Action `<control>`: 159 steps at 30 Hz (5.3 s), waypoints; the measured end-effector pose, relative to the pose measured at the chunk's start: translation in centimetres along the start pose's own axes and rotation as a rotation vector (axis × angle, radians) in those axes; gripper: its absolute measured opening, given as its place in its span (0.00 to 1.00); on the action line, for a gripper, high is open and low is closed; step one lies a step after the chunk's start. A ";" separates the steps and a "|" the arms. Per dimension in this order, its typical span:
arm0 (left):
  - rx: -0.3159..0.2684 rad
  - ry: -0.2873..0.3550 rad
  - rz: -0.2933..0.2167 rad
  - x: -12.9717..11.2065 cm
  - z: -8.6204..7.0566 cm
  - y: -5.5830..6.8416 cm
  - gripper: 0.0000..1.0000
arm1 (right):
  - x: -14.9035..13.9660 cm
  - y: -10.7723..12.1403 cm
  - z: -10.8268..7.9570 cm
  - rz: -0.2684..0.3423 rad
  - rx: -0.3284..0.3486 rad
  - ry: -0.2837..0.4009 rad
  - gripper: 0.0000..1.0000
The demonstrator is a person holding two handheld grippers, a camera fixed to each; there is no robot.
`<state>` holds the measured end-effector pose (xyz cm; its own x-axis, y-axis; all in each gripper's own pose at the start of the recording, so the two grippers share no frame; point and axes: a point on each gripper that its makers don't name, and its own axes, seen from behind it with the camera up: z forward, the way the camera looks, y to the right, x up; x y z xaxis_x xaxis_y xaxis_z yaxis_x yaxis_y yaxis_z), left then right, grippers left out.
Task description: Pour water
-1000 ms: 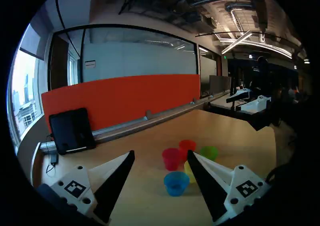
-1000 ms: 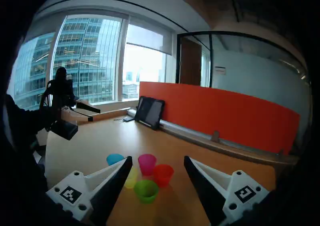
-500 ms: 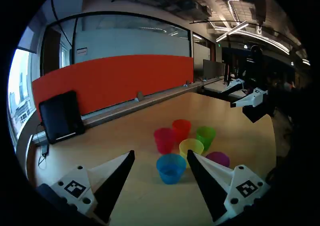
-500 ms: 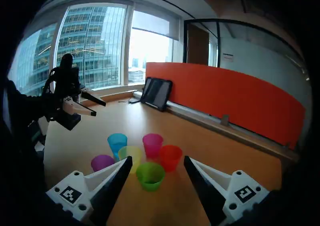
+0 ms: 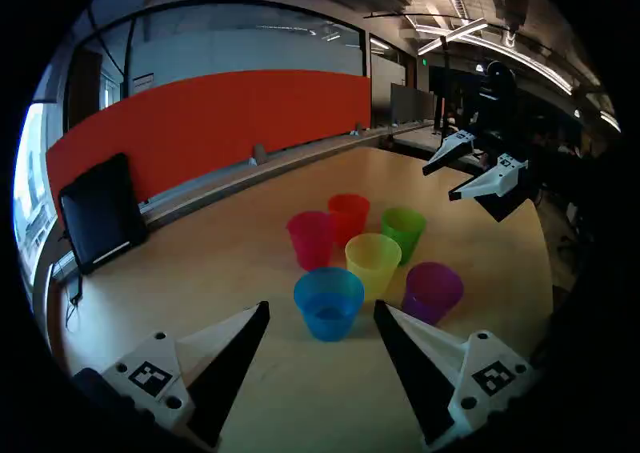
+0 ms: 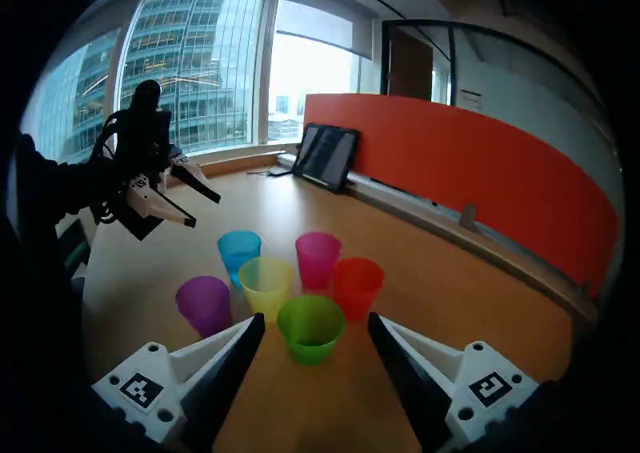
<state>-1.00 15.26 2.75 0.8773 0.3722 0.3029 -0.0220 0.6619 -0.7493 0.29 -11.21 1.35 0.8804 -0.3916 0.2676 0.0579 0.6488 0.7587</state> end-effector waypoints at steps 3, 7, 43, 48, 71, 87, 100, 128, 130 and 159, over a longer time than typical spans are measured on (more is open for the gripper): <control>-0.010 -0.027 0.004 -0.9 0.5 0.2 0.97 | -0.7 -0.1 0.5 -0.002 0.006 -0.016 1.00; -0.018 -0.059 0.009 -2.1 1.2 0.3 0.97 | -1.6 -0.1 1.0 -0.006 0.010 -0.035 1.00; -0.108 -0.137 0.009 -3.8 7.1 1.1 0.97 | -6.4 -0.3 7.6 -0.023 0.058 -0.158 1.00; -0.112 -0.134 0.015 -3.5 7.7 1.3 0.97 | -6.2 -0.4 8.1 -0.025 0.061 -0.156 1.00; -0.099 -0.131 0.014 -3.6 8.8 1.1 0.85 | -5.6 -0.5 8.7 -0.031 0.064 -0.151 1.00; -0.101 -0.113 0.011 -3.3 8.4 1.5 0.84 | -5.3 -0.5 8.6 -0.044 0.053 -0.142 0.91; -0.058 -0.010 0.005 0.7 5.6 0.7 0.84 | -0.9 -0.4 6.7 -0.042 0.022 -0.051 0.91; 0.064 0.283 0.012 12.9 -1.8 -2.0 0.84 | 11.2 -1.0 2.2 -0.036 -0.032 0.253 0.91; 0.068 0.299 0.013 13.4 -2.3 -2.0 0.84 | 11.8 -1.2 2.1 -0.039 -0.032 0.266 0.91; 0.071 0.447 -0.003 18.3 -5.8 -1.2 0.84 | 15.9 -3.3 1.8 -0.065 -0.010 0.349 0.91</control>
<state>17.82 17.51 5.79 0.9979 0.0633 0.0093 -0.0386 0.7109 -0.7022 13.22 -20.74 4.22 0.9824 -0.1867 -0.0019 0.1225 0.6366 0.7614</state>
